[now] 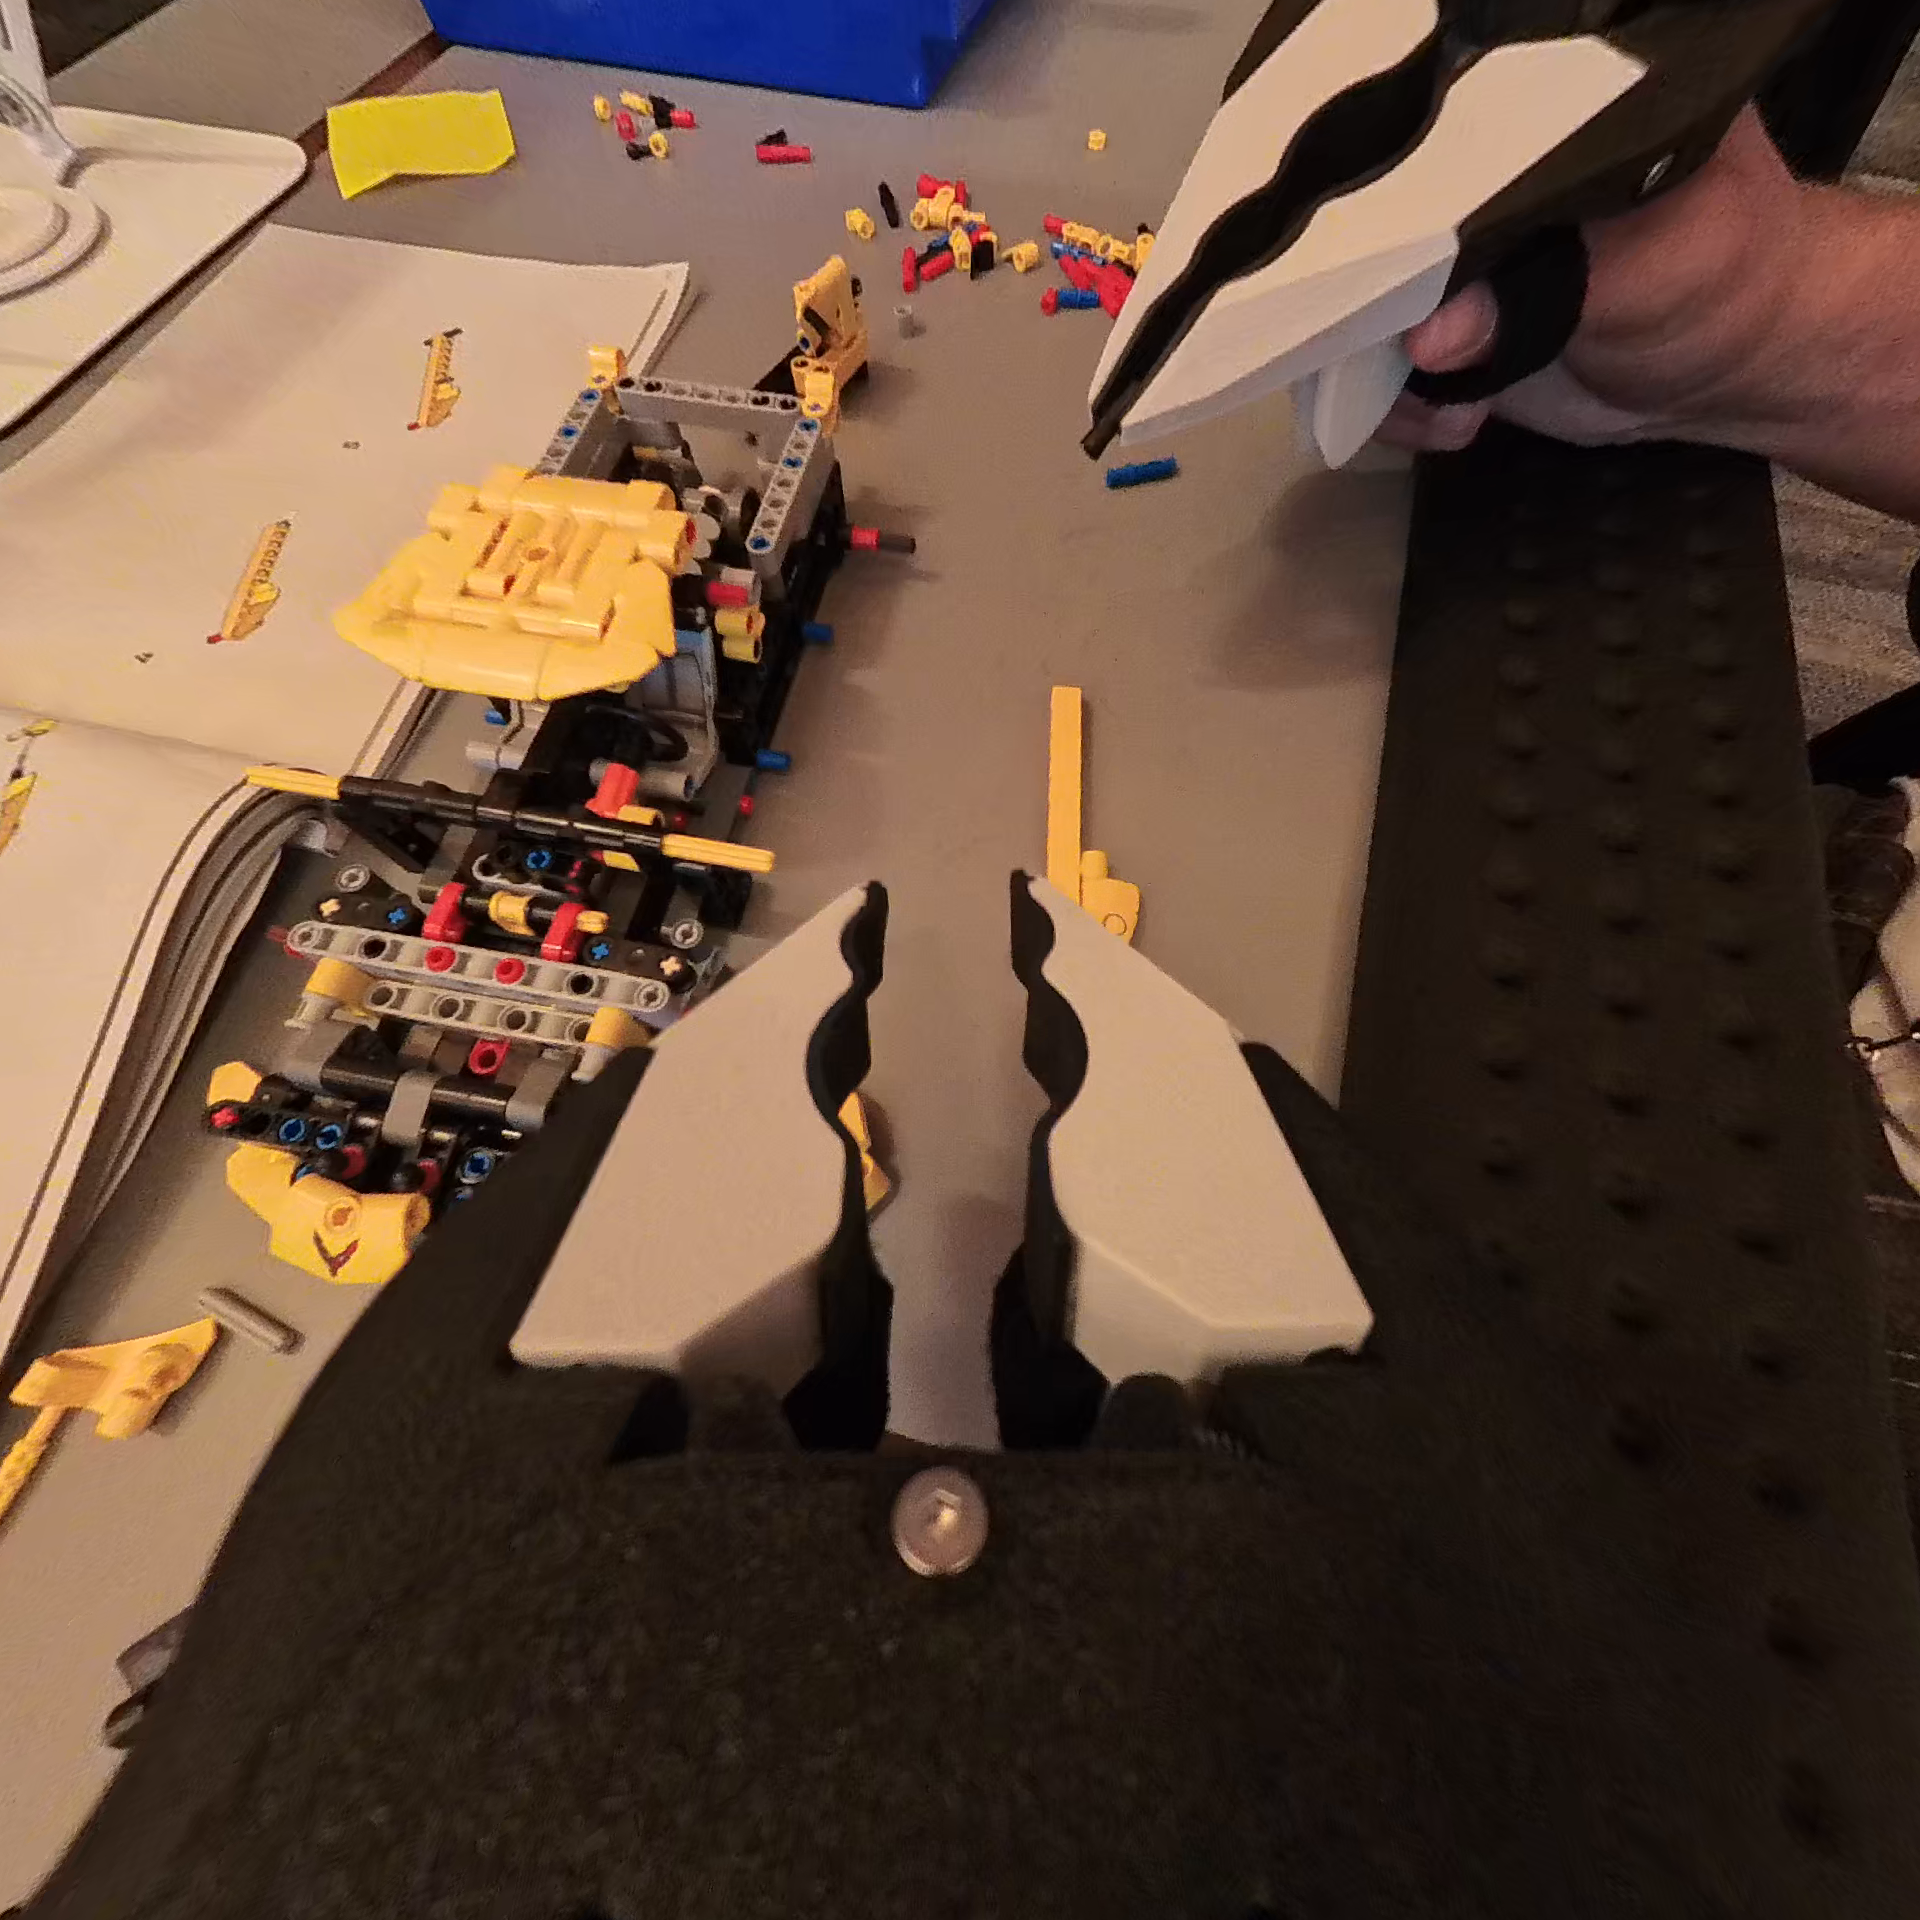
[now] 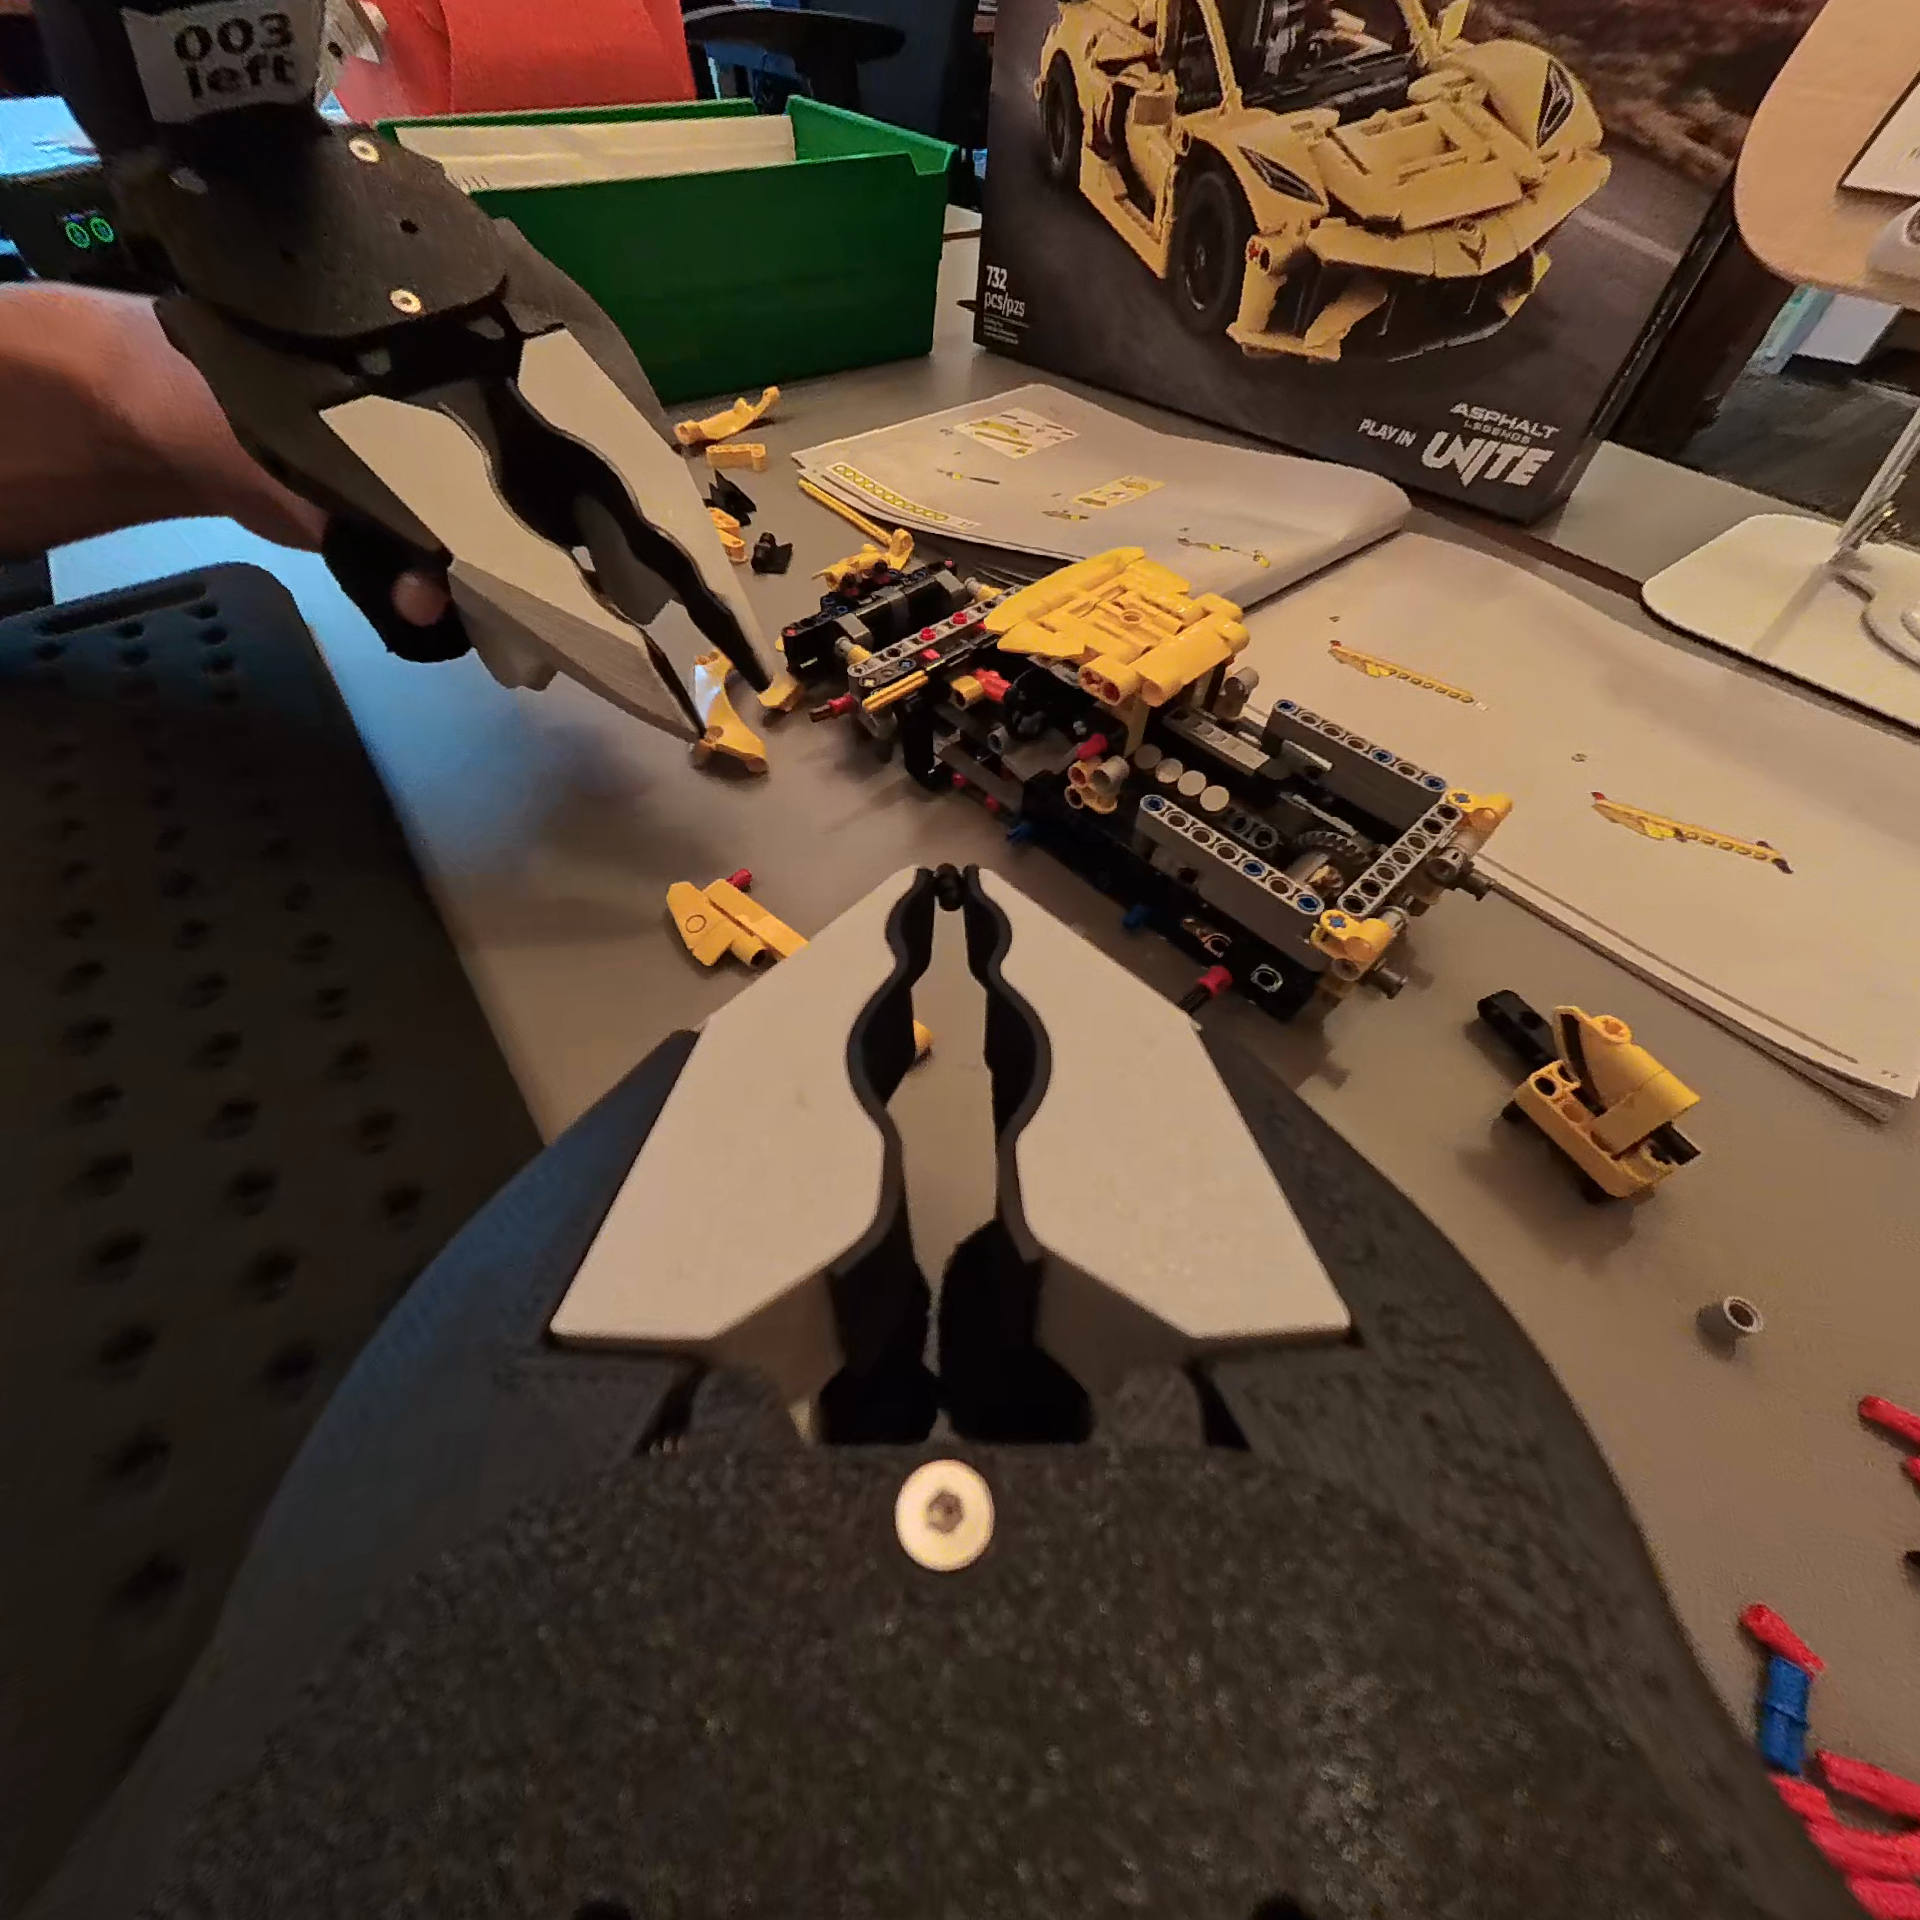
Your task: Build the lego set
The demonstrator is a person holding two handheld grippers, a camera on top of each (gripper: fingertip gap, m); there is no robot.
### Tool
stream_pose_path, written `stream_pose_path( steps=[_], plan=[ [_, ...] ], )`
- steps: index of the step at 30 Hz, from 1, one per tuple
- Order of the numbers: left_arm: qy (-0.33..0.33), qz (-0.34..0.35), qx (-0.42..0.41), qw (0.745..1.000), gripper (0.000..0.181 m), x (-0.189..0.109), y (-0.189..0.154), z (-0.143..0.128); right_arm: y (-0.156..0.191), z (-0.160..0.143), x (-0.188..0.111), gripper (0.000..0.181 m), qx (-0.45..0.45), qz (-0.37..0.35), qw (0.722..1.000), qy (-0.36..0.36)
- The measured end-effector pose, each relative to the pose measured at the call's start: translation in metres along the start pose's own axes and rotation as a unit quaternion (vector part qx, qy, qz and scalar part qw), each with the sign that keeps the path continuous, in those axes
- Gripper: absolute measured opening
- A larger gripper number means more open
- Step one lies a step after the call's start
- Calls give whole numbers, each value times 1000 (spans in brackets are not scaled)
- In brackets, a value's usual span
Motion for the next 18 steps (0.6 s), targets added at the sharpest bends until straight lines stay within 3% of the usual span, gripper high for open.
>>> stream_pose_path(
  steps=[10,13,18],
  plan=[
    [27,-39,4,999,24,6,-6,-4,-2,1,-1,5,11,2,1000,-5],
    [47,-95,30,994,33,7,-16,-7,-2,1,-1,5,12,2,1000,-5],
    [64,-116,98,986,41,13,-22,-7,-2,0,-1,5,10,3,1000,-4]
  ],
)
Point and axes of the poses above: each gripper's, where its closed fingertips meet, x out along the fingers, z out of its top, y = z × x across the jaws, the point moved 7 cm from there along -x, back along the fingers, and after that the axes turned 11 degrees about x, right-handed, at the moved point
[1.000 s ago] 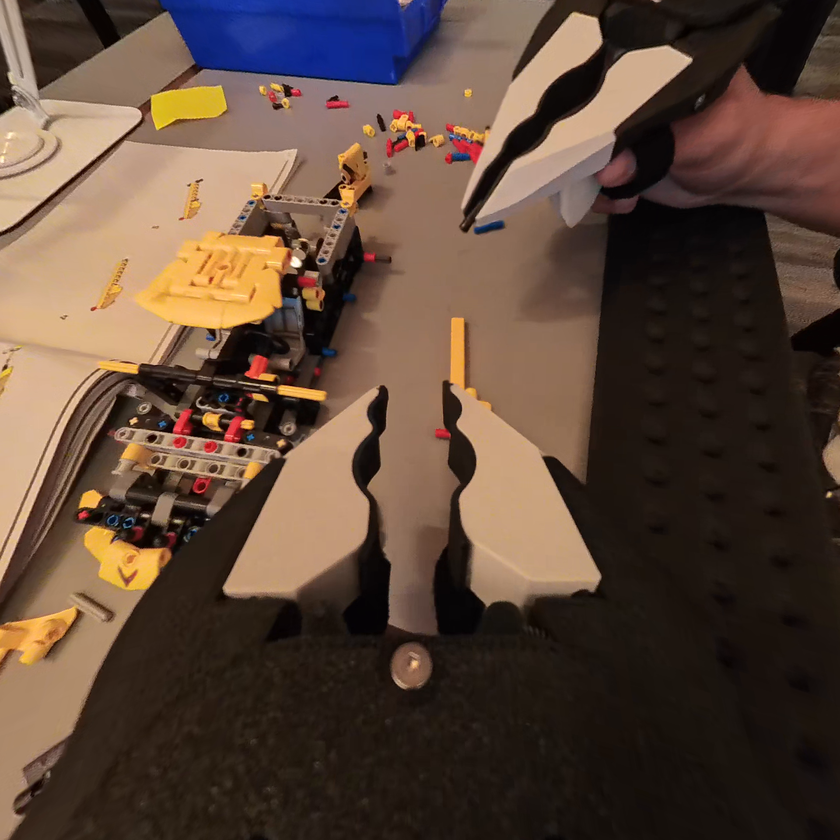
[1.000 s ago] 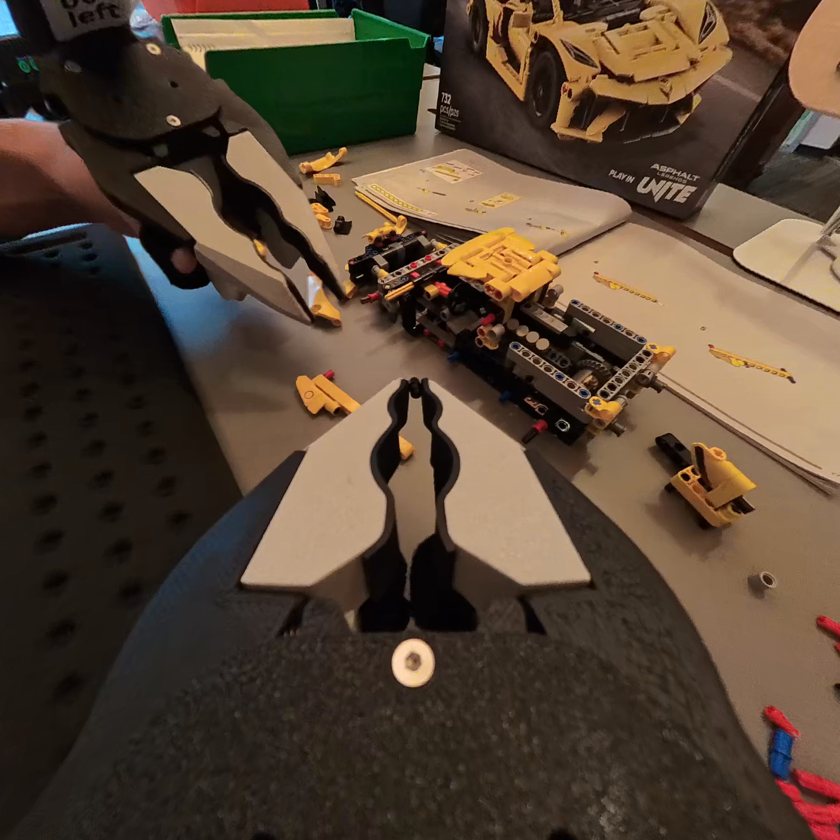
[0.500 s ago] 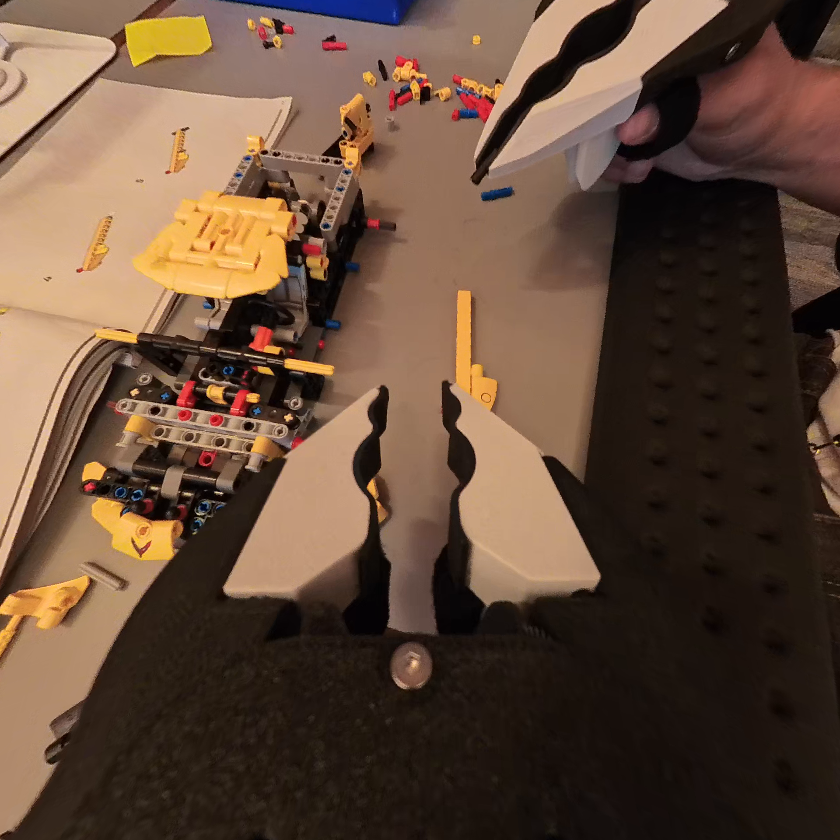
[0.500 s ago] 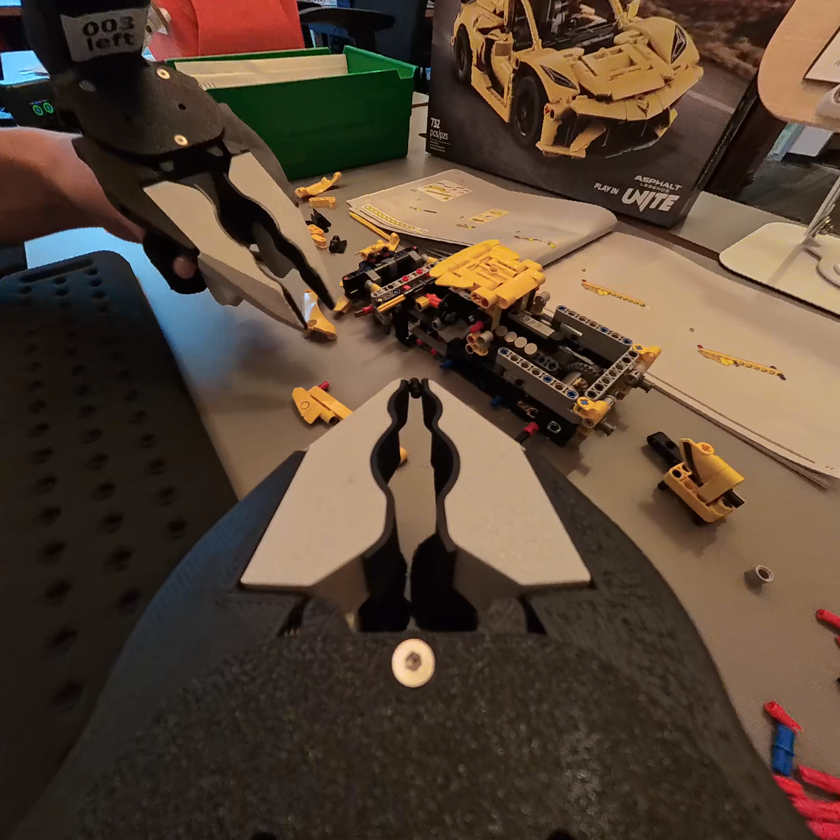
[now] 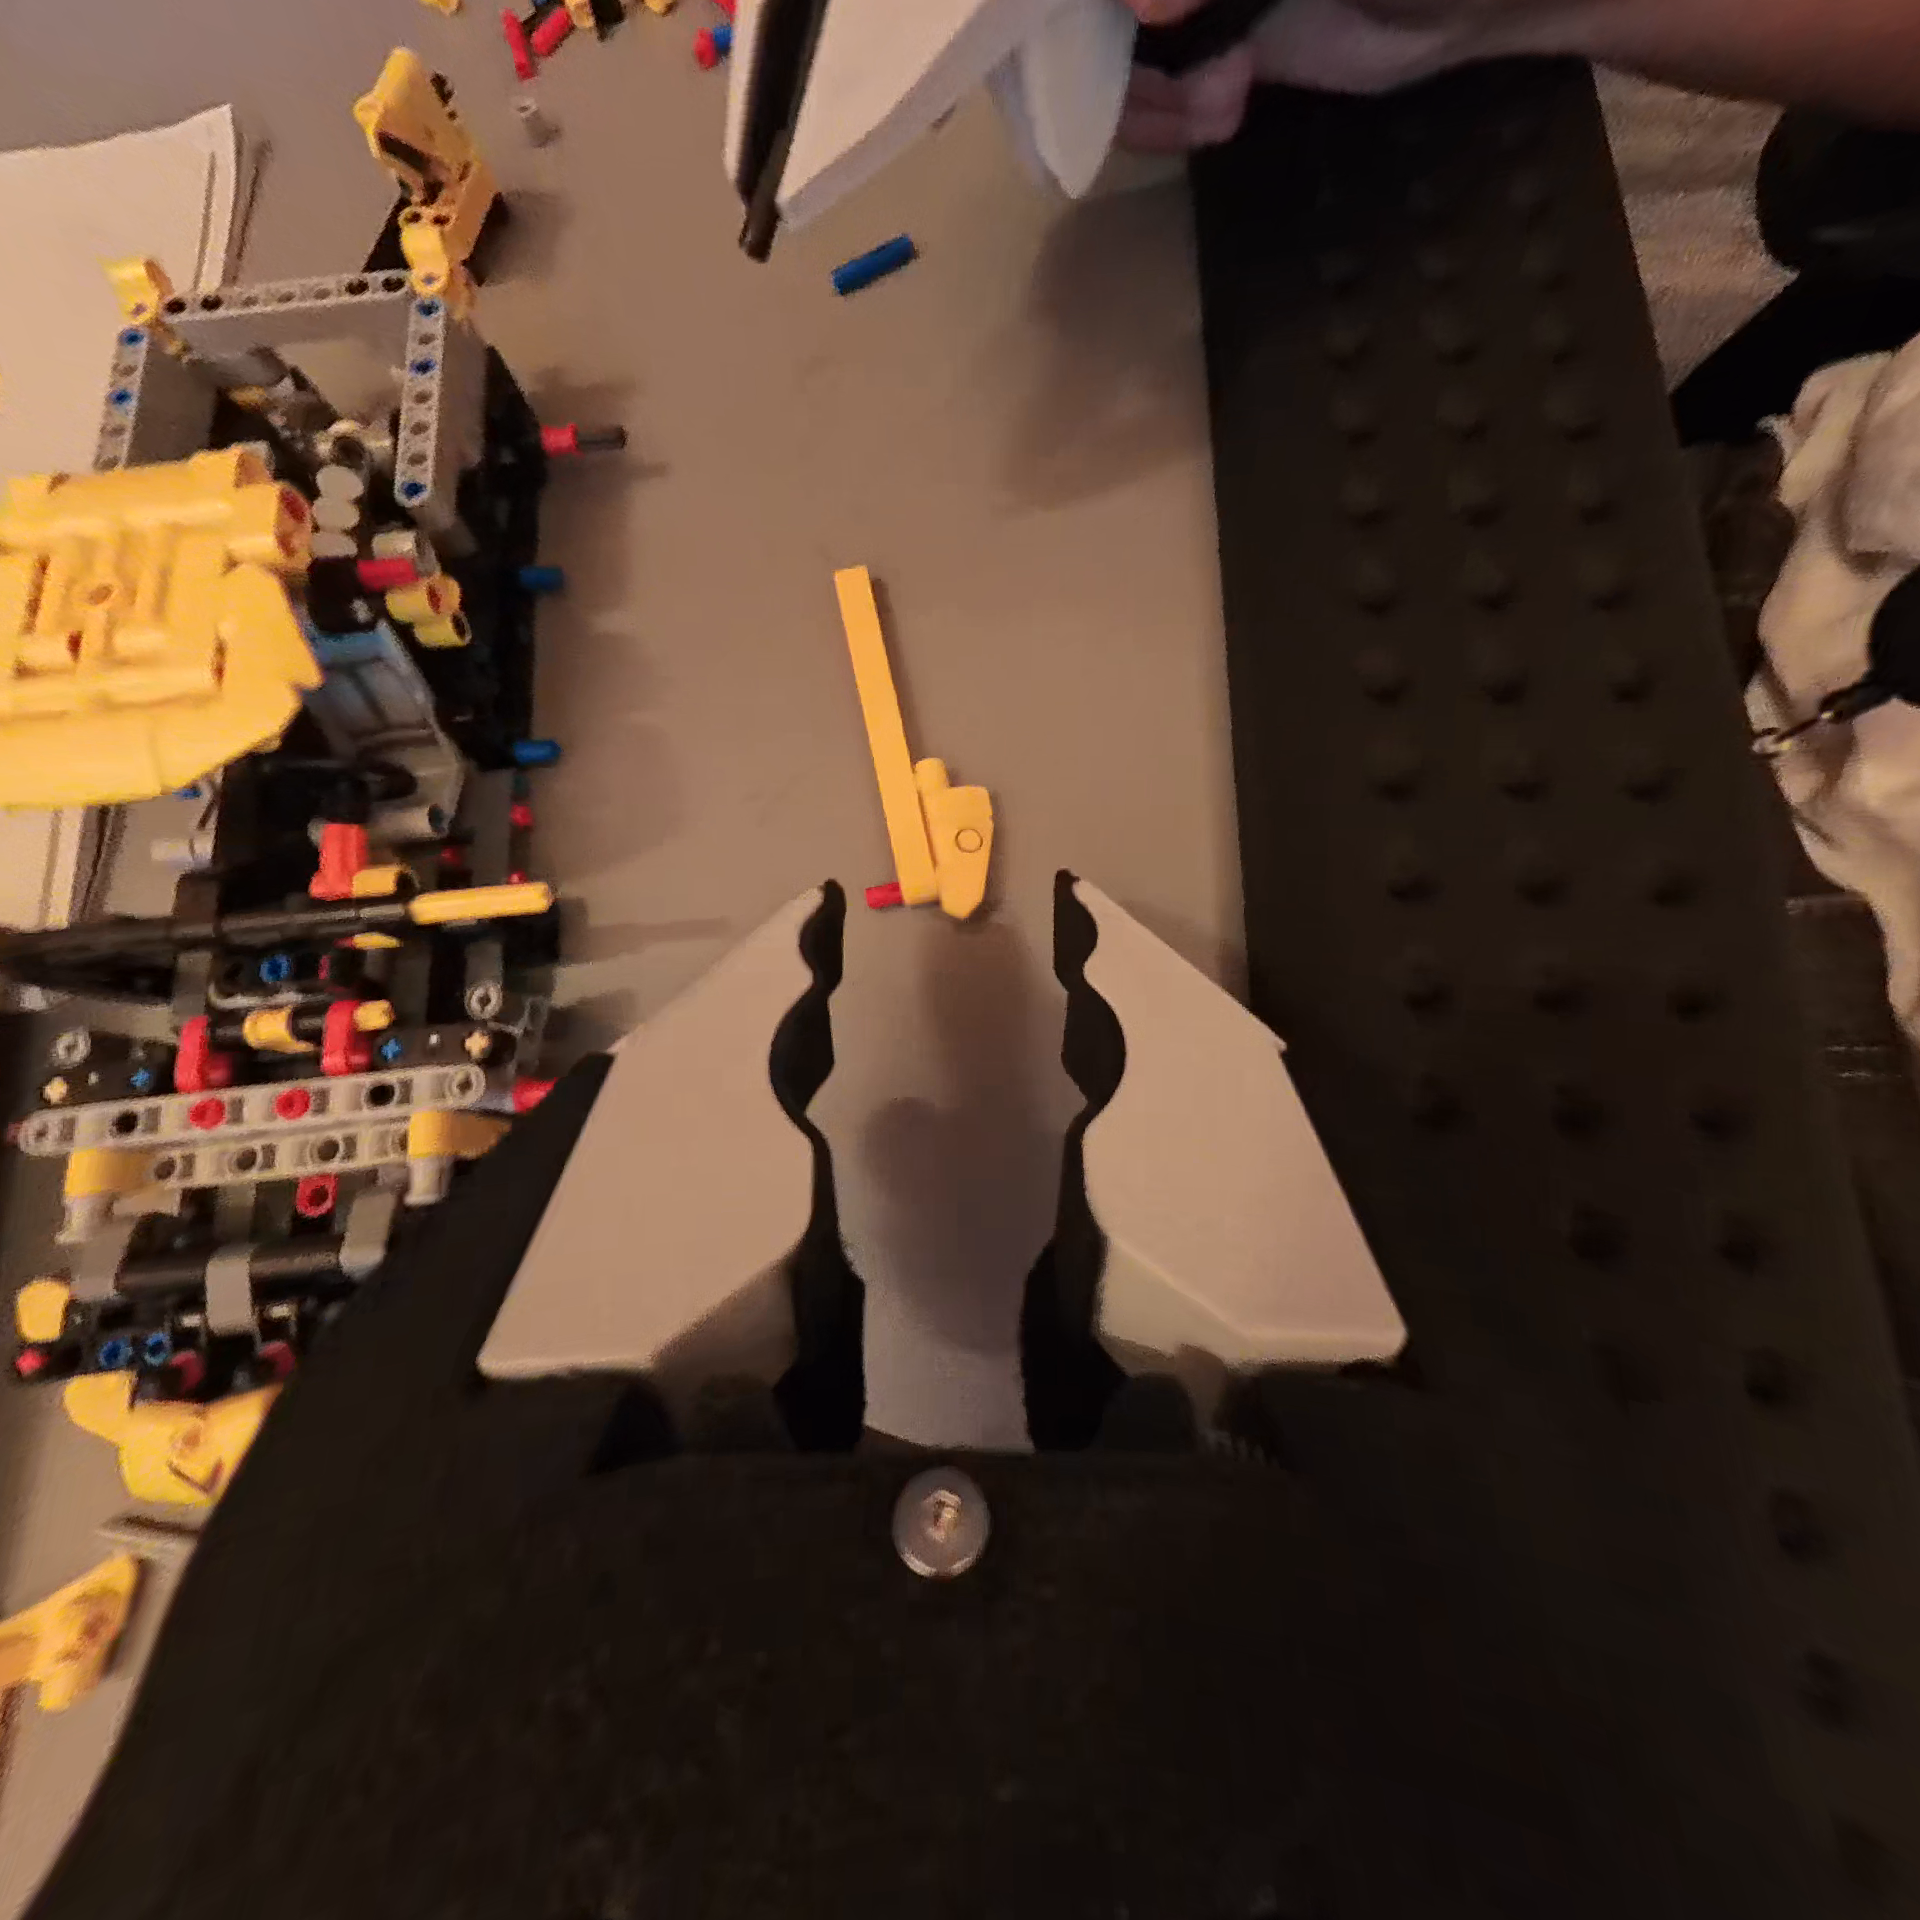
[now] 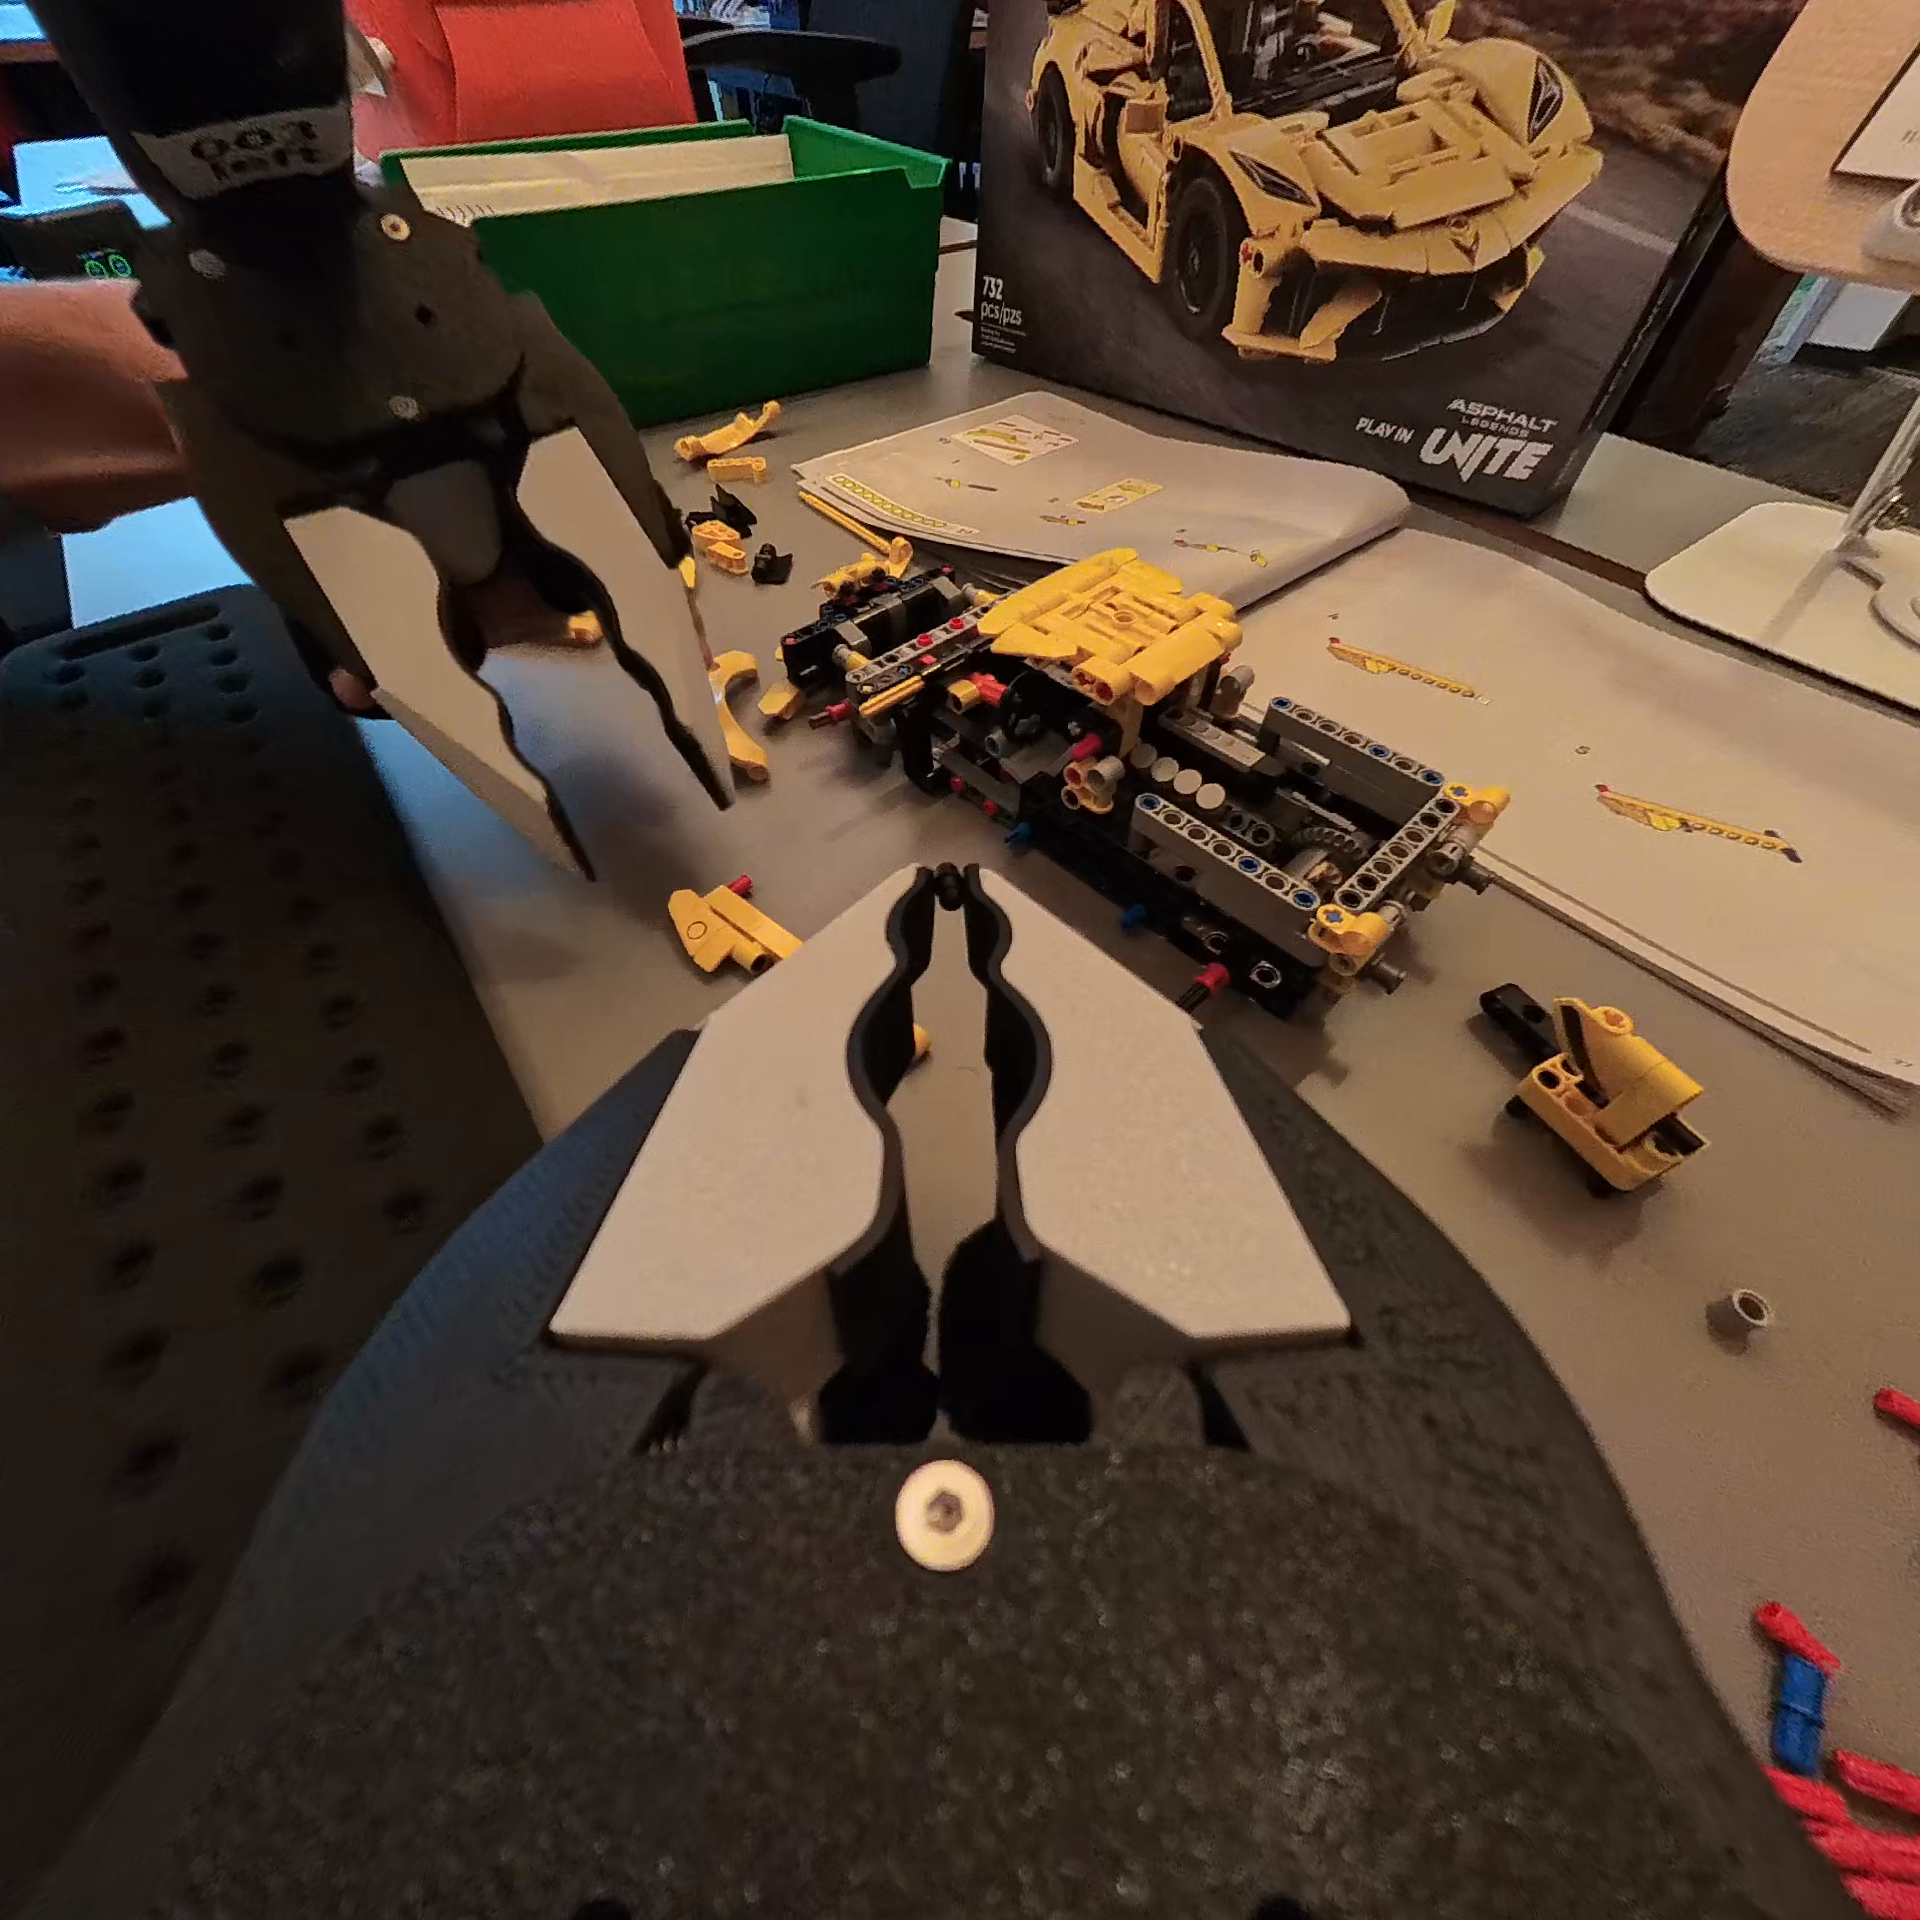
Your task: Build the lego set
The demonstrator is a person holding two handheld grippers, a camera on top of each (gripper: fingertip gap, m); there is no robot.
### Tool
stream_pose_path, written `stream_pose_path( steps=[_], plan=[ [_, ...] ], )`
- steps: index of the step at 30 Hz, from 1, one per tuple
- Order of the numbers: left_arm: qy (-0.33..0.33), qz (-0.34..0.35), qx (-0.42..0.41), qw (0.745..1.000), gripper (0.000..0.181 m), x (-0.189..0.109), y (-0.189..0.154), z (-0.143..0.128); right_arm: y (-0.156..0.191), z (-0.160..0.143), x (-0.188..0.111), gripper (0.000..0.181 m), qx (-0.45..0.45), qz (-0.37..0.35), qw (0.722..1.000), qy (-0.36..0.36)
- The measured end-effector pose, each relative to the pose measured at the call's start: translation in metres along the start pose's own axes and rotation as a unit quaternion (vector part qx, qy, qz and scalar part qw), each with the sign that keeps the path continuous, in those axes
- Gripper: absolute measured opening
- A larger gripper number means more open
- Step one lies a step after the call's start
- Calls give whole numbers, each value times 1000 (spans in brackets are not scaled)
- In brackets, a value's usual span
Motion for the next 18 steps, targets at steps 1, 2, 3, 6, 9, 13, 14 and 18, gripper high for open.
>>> stream_pose_path(
  steps=[1,2,3,6,9,13,14,18],
  plan=[
    [1,2,10,1000,41,3,1,1,0,0,0,5,0,0,1000,1],
    [7,7,18,1000,41,7,2,1,0,0,0,5,0,1,1000,2],
    [14,8,25,1000,40,11,3,1,0,0,0,5,0,1,1000,2],
    [15,0,31,999,40,21,6,2,1,-1,1,5,-2,2,1000,3],
    [20,-15,17,1000,39,30,6,1,2,-2,1,5,-5,4,1000,7],
    [19,-15,-6,1000,23,36,2,3,3,-3,3,5,-14,1,1000,14],
    [17,-12,-19,1000,23,37,2,5,3,-3,4,5,-17,0,1000,17],
    [-58,-14,-149,987,22,36,2,16,10,-4,6,5,-58,-19,998,30]
  ],
)
Point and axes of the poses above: each gripper's, where its closed fingertips meet, x out along the fingers, z out of its top, y = z × x across the jaws, the point moved 7 cm from there along -x, back along the fingers, and after that the axes turned 11 degrees about x, right-handed, at the moved point
